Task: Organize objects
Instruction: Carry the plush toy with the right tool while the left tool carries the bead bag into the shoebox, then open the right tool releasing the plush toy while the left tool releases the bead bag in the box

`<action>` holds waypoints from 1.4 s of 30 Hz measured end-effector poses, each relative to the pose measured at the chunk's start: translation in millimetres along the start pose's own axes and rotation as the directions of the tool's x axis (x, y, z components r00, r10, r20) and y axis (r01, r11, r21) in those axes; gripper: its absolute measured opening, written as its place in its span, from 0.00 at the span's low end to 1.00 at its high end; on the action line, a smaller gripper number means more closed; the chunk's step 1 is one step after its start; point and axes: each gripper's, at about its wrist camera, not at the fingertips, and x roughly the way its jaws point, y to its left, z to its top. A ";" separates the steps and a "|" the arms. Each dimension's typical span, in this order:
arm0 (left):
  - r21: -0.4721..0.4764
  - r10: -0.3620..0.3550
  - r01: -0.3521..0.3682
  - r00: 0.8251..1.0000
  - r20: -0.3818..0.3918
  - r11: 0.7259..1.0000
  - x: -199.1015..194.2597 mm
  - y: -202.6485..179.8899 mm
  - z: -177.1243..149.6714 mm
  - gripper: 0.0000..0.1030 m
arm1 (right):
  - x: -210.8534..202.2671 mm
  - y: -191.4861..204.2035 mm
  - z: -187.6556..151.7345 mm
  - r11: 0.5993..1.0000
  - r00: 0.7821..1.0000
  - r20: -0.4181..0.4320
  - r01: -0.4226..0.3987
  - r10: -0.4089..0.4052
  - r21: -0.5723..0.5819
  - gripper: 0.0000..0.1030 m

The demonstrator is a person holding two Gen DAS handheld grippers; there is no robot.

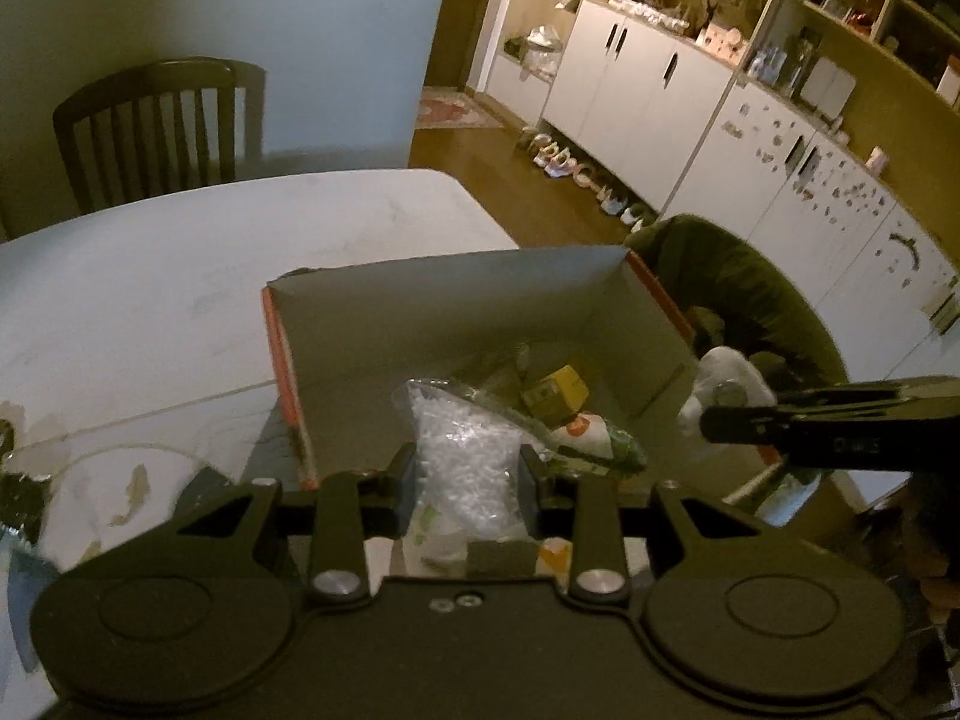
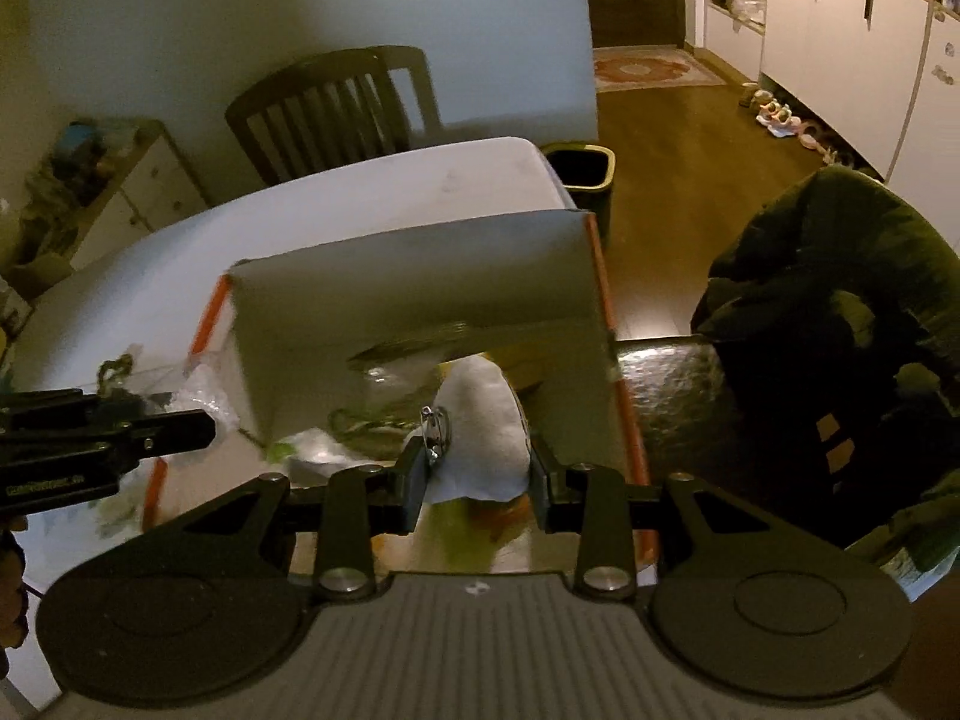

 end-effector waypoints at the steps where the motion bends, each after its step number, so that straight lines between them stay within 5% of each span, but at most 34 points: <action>1: 0.006 0.008 -0.008 1.000 -0.010 1.000 6.6 -1.8 1.8 0.31 | 2.0 -3.1 2.0 1.000 1.000 -0.002 0.001 -0.001 -0.003 0.32; 16: 0.086 0.153 -0.144 0.982 -0.110 0.986 76.9 -13.7 16.6 0.31 | 62.7 -9.4 23.4 0.993 0.996 -0.070 0.039 -0.047 -0.115 0.32; 30: 0.109 0.207 -0.188 0.958 -0.197 0.976 111.0 -6.3 13.9 0.31 | 82.5 -3.5 21.9 0.981 0.996 -0.082 0.028 -0.045 -0.194 0.32; 38: 0.100 0.193 -0.174 0.957 -0.217 0.980 108.5 -4.7 13.3 0.41 | 78.7 -8.4 23.8 0.980 0.996 -0.066 0.052 -0.066 -0.191 0.36; 42: 0.096 0.163 -0.146 0.966 -0.202 0.985 101.9 -9.4 12.3 0.55 | 74.8 -8.5 22.4 0.979 0.995 -0.063 0.057 -0.071 -0.196 0.40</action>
